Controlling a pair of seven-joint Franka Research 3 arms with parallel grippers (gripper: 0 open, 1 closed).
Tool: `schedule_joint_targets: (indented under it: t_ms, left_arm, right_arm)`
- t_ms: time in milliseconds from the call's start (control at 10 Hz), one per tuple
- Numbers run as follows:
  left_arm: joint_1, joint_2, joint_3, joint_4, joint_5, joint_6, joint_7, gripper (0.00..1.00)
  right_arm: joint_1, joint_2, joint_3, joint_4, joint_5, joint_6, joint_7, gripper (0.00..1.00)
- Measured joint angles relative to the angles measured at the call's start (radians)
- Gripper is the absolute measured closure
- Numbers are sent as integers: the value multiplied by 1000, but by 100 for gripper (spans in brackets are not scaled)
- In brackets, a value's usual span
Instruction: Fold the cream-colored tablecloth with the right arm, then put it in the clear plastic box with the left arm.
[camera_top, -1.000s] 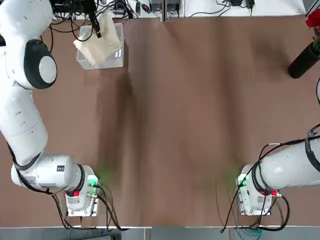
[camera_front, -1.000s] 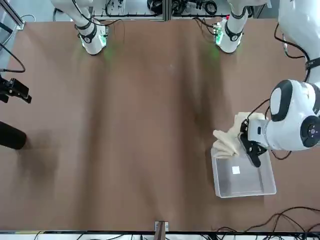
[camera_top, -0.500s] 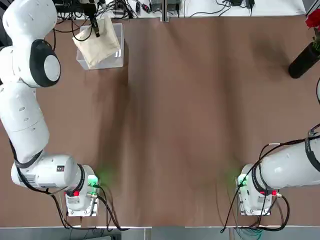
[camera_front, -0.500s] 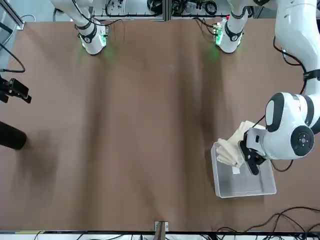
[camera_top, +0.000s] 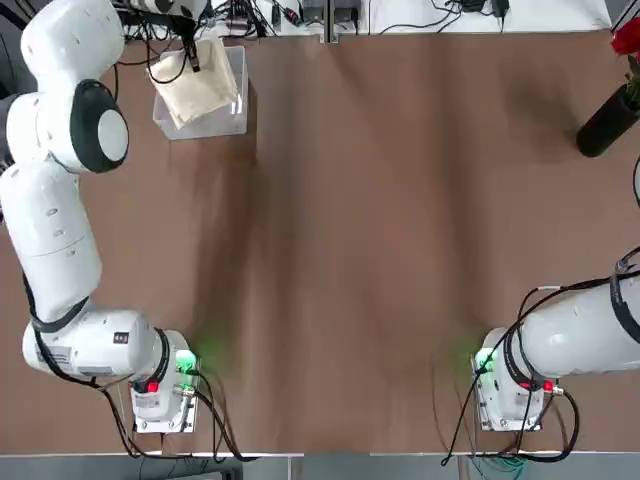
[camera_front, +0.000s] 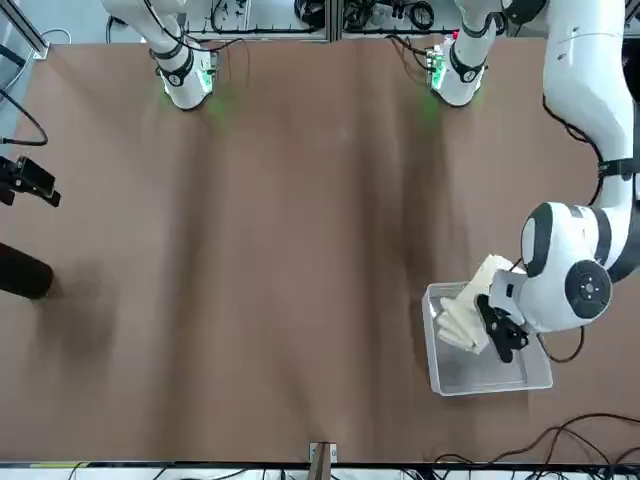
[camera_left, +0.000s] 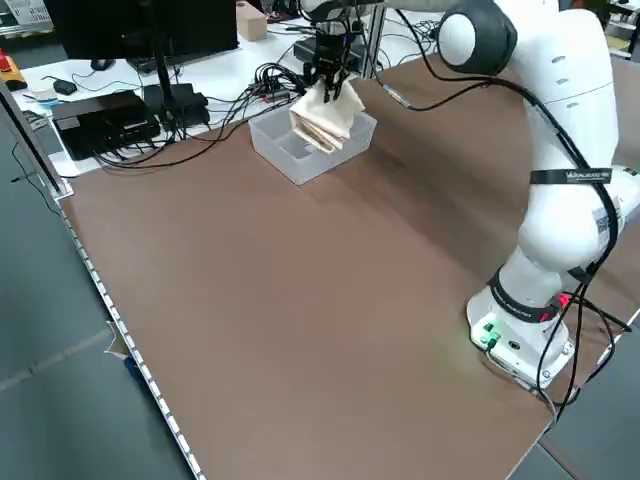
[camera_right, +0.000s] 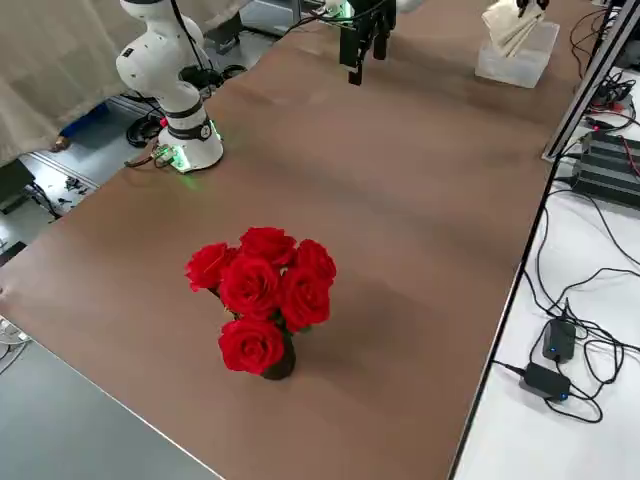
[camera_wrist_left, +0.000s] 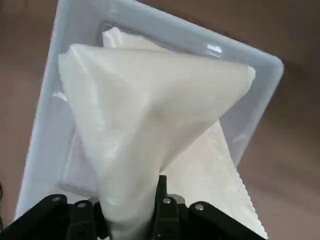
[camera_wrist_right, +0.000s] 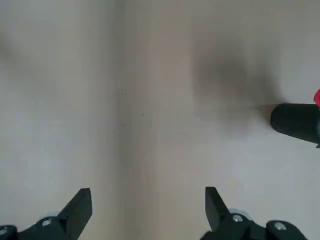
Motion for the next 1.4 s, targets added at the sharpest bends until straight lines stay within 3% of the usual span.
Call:
schedule_joint_targets:
  t_ms: [500,600,800,1000,1200,1400]
  left_arm:
    - [-14,41,3,0,19,39,1,83]
    - [-14,44,3,1,26,41,1,72]
    - [-14,44,4,1,31,41,1,62]
    - [-9,43,6,14,31,49,-19,34]
    - [-1,18,6,33,30,54,-157,5]
    - [1,-43,5,33,30,53,-282,0]
  right_arm:
    - [0,0,0,0,0,0,0,0]
    - [0,0,0,0,0,0,0,0]
    - [0,0,0,0,0,0,0,0]
    - [-1,0,0,0,0,0,0,0]
    - [-1,0,0,0,0,0,0,0]
    - [-1,0,0,0,0,1,0,0]
